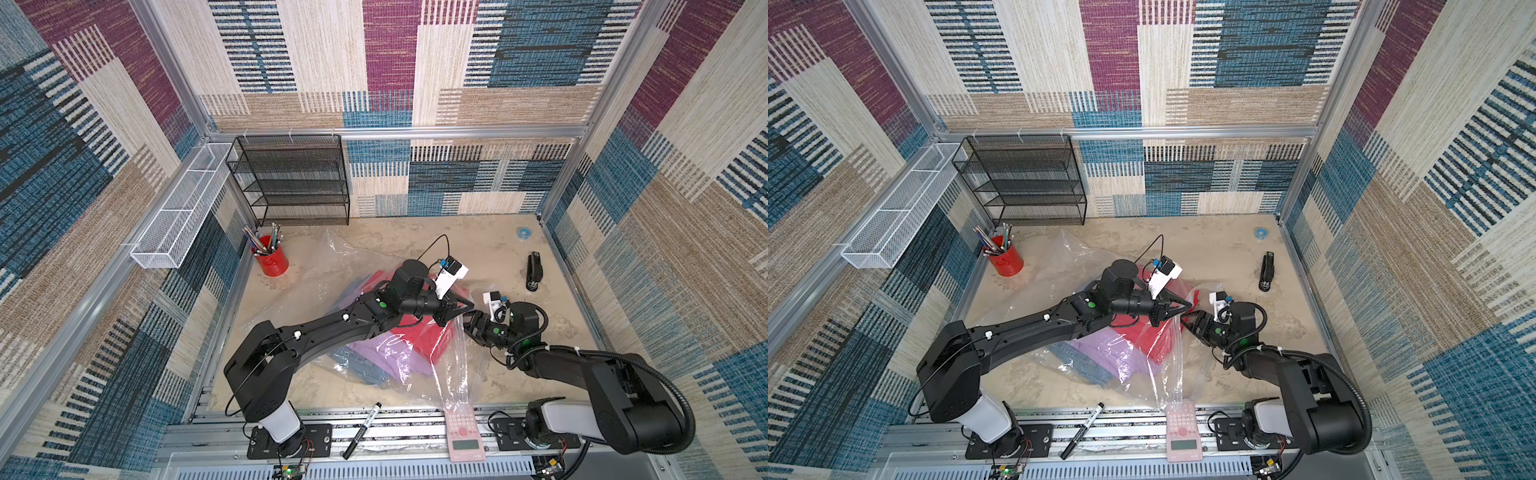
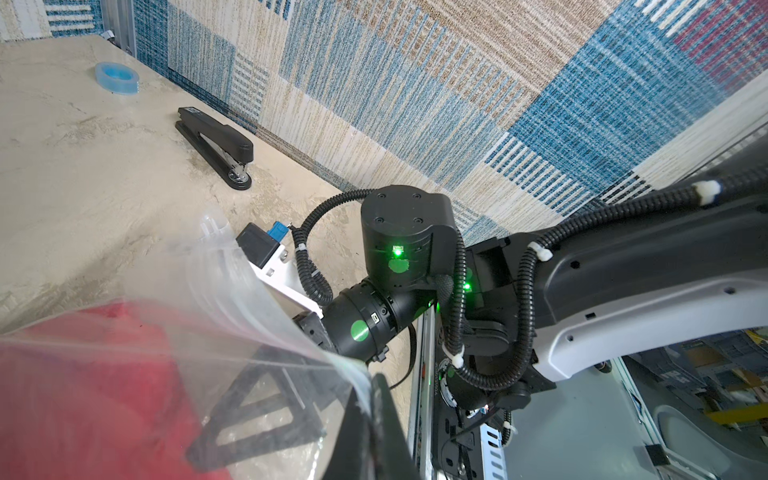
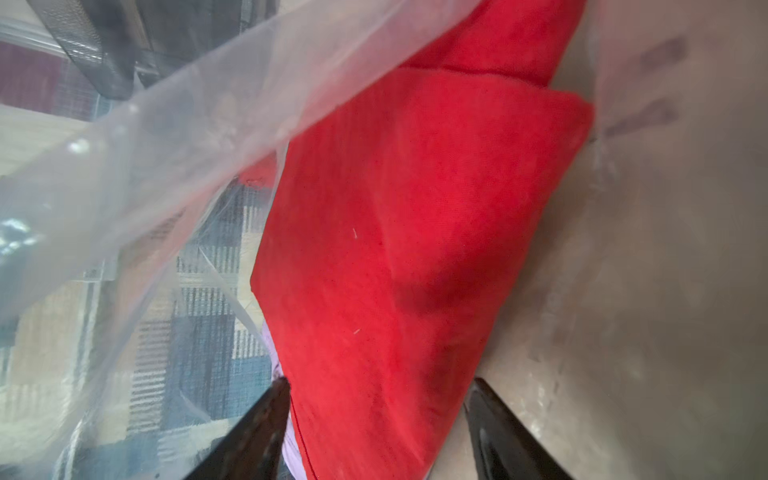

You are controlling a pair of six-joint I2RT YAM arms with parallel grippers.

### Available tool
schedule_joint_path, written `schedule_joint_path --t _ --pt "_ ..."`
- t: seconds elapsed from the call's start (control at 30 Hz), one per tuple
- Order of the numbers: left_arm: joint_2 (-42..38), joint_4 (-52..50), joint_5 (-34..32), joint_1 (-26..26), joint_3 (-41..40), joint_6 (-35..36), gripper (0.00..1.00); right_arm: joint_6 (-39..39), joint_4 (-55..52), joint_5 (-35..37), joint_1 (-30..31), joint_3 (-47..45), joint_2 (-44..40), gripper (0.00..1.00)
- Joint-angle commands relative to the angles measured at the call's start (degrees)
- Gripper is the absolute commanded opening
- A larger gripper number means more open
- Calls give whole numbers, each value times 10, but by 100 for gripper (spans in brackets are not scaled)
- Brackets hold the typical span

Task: Take the trousers out of the vacuum bag
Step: Take out the trousers from the vacuum bag.

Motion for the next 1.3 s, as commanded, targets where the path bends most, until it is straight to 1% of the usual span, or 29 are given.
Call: schedule_joint_path --t 0.0,0.1,0.23,0.47,0.6,0.67,0.77,0.9,1.0,1.13,1.27 --pt "-4 38 23 0 3 14 0 -8 -37 29 1 -10 -8 70" --pt "-4 38 25 0 3 14 0 -3 -13 27 1 -21 8 70" --pt "-1 43 24 0 4 10 0 23 51 15 3 -20 51 71" --pt "-1 48 23 -1 1 6 0 58 126 5 21 7 114 71" --pt "-1 50 23 -1 1 5 0 92 186 -5 33 9 141 66" --pt "0 52 22 -1 1 3 0 105 204 -6 35 4 142 59" --pt "0 52 23 -1 1 2 0 106 194 6 35 -3 120 56" --pt "-3 50 24 -1 -1 3 0 92 135 24 35 0 57 54" --pt "-5 50 24 -1 -4 4 0 78 101 32 35 10 21 55" --pt "-3 54 24 -1 -4 2 0 65 95 23 35 24 35 58" --pt "0 55 27 -1 -2 -1 0 78 141 14 35 10 70 63"
